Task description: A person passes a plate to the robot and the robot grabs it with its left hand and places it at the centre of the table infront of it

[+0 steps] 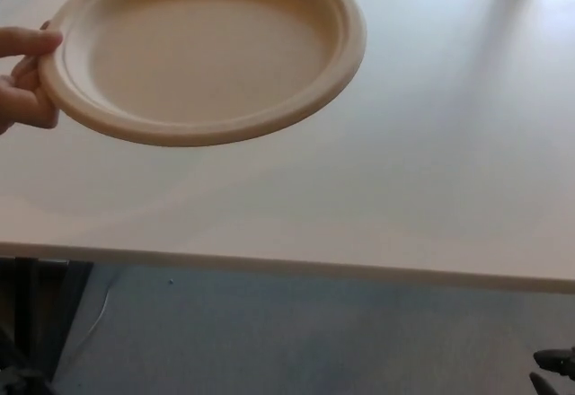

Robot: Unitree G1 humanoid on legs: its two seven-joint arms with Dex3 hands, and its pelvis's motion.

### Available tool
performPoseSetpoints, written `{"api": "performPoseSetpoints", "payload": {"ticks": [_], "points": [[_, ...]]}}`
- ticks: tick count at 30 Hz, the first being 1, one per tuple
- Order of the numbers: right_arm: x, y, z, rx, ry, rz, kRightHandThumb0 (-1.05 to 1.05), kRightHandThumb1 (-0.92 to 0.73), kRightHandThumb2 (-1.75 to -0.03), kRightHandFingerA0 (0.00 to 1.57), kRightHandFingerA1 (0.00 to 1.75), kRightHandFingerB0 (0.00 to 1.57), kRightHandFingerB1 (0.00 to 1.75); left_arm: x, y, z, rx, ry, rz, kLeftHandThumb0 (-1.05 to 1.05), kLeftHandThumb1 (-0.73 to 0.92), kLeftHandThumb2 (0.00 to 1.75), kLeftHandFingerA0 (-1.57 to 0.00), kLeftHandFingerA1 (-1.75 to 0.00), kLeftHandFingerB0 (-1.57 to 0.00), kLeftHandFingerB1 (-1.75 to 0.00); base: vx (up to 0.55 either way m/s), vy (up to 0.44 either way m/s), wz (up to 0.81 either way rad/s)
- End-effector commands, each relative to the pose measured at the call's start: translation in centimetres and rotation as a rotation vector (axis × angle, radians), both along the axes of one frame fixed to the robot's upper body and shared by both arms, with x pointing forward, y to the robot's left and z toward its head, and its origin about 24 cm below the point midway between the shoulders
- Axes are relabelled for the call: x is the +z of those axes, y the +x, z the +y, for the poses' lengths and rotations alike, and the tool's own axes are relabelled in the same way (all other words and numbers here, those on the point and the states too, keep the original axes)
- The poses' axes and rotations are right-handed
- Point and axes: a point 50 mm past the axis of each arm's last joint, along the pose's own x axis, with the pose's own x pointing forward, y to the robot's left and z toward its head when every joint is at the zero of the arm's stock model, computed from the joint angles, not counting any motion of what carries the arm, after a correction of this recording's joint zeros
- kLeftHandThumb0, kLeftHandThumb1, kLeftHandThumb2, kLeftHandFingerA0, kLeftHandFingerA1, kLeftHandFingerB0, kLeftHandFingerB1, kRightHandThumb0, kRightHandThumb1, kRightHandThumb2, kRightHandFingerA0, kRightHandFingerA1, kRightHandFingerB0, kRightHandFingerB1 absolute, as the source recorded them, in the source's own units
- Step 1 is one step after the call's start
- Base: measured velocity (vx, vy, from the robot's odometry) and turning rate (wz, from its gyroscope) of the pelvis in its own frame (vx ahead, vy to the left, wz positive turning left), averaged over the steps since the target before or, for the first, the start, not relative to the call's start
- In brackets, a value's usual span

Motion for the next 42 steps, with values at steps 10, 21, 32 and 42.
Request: {"api": "performPoseSetpoints", "payload": {"ticks": [10,21,32,42], "points": [[0.4,-0.5,-1.2,0.010,-0.019,-0.022,-0.75,-0.81,-0.64,0.33,0.67,0.27,0.52,1.3,-0.6,-3.1,-0.264,0.056,-0.328,-0.70,0.51,0.80,-0.15,-0.42,-0.09,-0.37,0.00,0.000,0.00],[-1.5,-3.1,-1.0,0.138,-0.064,0.168,-0.78,-0.62,-1.02,0.34,0.66,0.15,0.55,6.7,-4.8,-10.2,-0.587,-0.034,-0.782,-0.74,0.51,0.81,-0.17,-0.40,-0.10,-0.37,0.00,0.000,0.00],[-1.9,-3.5,-0.9,0.150,-0.059,0.209,-0.77,-0.61,-1.01,0.33,0.66,0.13,0.54,15.6,-6.3,-14.3,-0.773,-0.054,-1.122,-0.68,0.60,0.59,-0.24,-0.30,-0.20,-0.28,0.00,0.000,0.00],[-1.8,-3.5,-1.0,0.168,-0.072,0.215,-0.77,-0.62,-1.02,0.32,0.65,0.14,0.55,22.7,-8.6,-15.9,-0.886,0.101,-1.414,-0.77,0.51,0.88,-0.09,-0.27,-0.01,-0.28,0.00,0.000,0.00]]}}
